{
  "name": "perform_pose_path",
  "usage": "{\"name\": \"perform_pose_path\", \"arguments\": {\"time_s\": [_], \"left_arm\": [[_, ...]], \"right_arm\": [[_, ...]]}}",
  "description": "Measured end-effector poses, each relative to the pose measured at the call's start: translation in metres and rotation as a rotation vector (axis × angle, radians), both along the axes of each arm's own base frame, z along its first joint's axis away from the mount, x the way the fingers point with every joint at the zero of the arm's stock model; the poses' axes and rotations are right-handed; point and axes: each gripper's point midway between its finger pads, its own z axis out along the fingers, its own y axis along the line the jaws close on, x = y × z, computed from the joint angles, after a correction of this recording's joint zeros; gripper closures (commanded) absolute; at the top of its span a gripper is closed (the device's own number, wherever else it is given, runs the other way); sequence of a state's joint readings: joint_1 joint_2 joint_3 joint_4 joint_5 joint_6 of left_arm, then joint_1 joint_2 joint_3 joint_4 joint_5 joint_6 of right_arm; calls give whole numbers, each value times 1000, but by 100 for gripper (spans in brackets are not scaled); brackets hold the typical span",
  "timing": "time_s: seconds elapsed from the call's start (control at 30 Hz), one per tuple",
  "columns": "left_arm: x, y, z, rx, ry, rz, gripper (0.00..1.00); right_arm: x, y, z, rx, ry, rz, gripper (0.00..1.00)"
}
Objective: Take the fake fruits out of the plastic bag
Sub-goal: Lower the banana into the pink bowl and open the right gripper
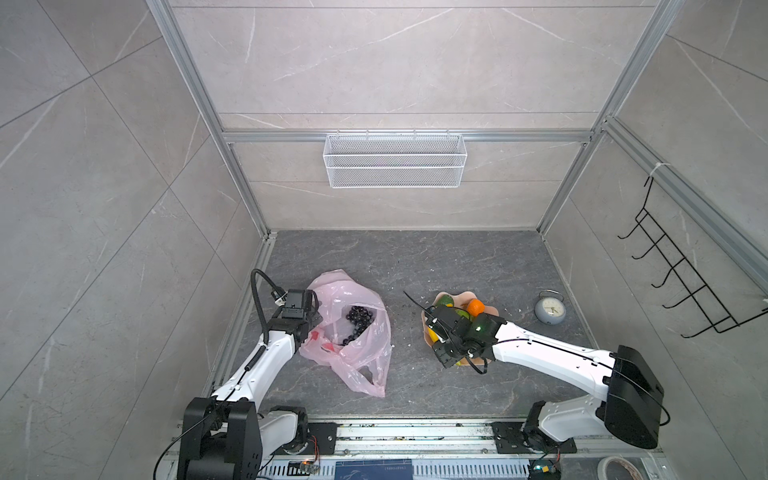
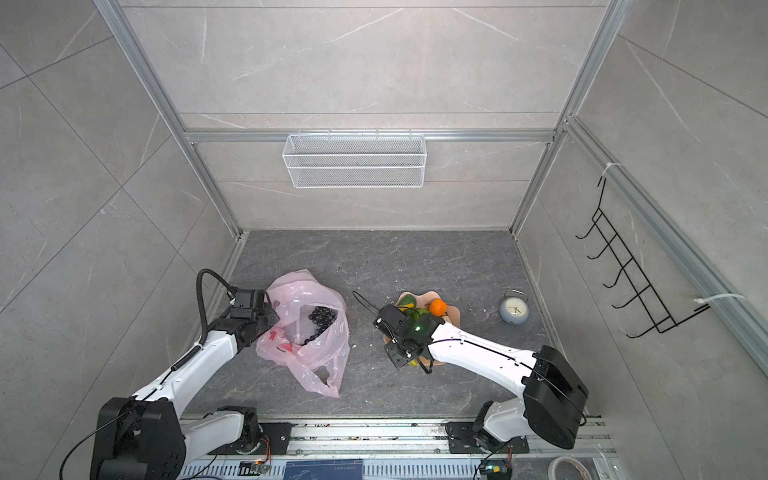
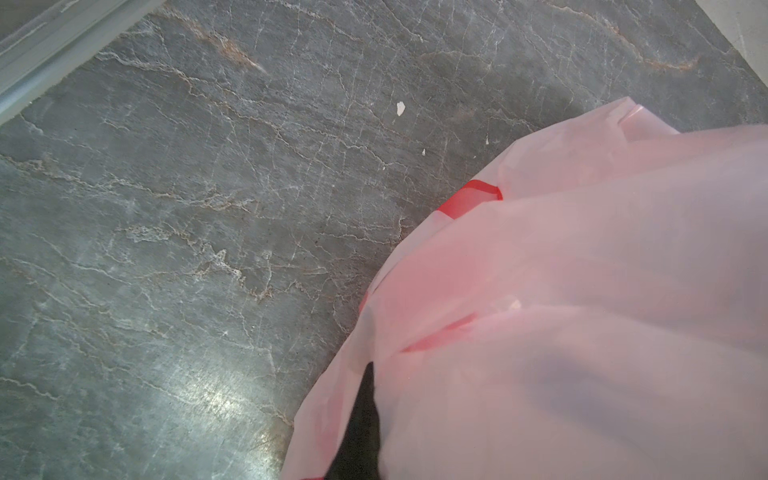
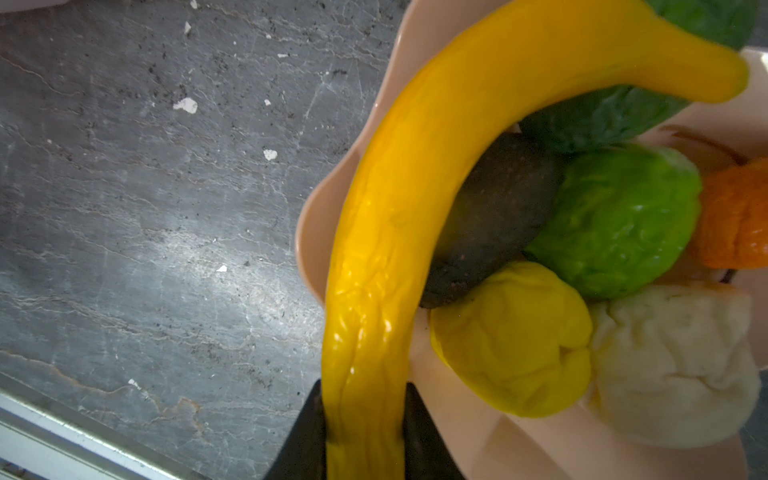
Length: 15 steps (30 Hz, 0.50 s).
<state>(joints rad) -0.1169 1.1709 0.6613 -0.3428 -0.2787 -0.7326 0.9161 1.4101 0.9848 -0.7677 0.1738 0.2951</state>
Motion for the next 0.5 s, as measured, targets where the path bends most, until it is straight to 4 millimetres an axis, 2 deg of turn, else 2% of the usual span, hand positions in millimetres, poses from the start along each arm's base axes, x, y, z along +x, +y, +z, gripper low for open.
{"name": "perform_pose_path", "arguments": {"time_s": [0.13,0.37,0.5], "left_arm": [[0,0,0,0,0,0,100],[0,0,-1,0,4,0,100],[1,0,-1,0,2,0,100]], "right_arm": [[-2,-2,-3,-10,2,0,64],[-3,-6,-5,-30,-3,-14,61],[-1,-8,-5,-37,-15,-28,56]]}}
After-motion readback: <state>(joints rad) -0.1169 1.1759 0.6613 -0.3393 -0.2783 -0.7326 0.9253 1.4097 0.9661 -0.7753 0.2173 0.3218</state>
